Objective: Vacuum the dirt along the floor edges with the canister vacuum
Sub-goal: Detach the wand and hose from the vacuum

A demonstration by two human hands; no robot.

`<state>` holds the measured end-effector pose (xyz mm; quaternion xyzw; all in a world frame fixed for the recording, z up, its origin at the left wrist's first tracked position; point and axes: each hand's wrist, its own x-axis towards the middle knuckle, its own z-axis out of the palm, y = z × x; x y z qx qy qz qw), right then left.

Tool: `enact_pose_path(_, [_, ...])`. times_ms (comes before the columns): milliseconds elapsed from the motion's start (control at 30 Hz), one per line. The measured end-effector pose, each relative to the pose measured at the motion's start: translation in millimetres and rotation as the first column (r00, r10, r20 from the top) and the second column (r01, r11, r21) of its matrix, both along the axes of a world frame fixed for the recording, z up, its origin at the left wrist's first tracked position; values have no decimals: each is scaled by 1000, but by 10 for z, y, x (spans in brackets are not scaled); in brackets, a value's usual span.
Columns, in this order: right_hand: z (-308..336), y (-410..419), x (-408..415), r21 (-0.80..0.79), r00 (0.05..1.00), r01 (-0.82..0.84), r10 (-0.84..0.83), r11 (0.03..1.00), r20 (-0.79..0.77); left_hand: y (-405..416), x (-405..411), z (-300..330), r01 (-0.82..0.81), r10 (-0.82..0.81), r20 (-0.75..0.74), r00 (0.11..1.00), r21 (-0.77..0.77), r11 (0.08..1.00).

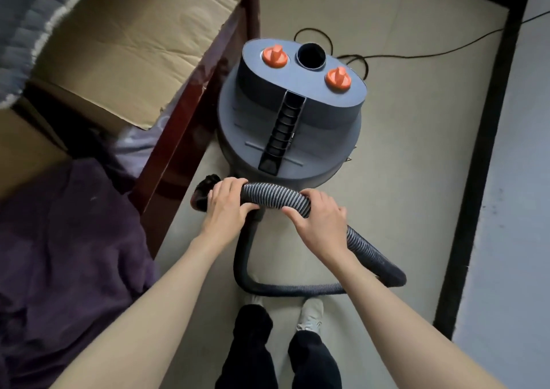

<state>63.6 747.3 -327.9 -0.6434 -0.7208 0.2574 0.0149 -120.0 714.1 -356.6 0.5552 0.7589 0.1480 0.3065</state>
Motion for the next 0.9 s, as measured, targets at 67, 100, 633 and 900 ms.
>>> enact_pose_path(67, [-92, 17, -87, -36, 999, -13, 14, 999, 29, 7, -44, -91, -7, 8, 24, 1000, -40, 999])
enact_pose_path(100, [-137, 23, -134, -52, 1000, -5, 6, 999, 31, 9, -70, -132, -23, 25, 38, 999, -49, 999])
enact_pose_path(633, [-282, 66, -281, -78, 983, 126, -114, 989, 143, 176, 9, -127, -174, 181, 70, 981, -95, 980])
enact_pose_path(900, [-451, 133, -266, -50, 978, 149, -139, 988, 155, 286, 35, -263, -195, 212, 77, 974, -185, 963])
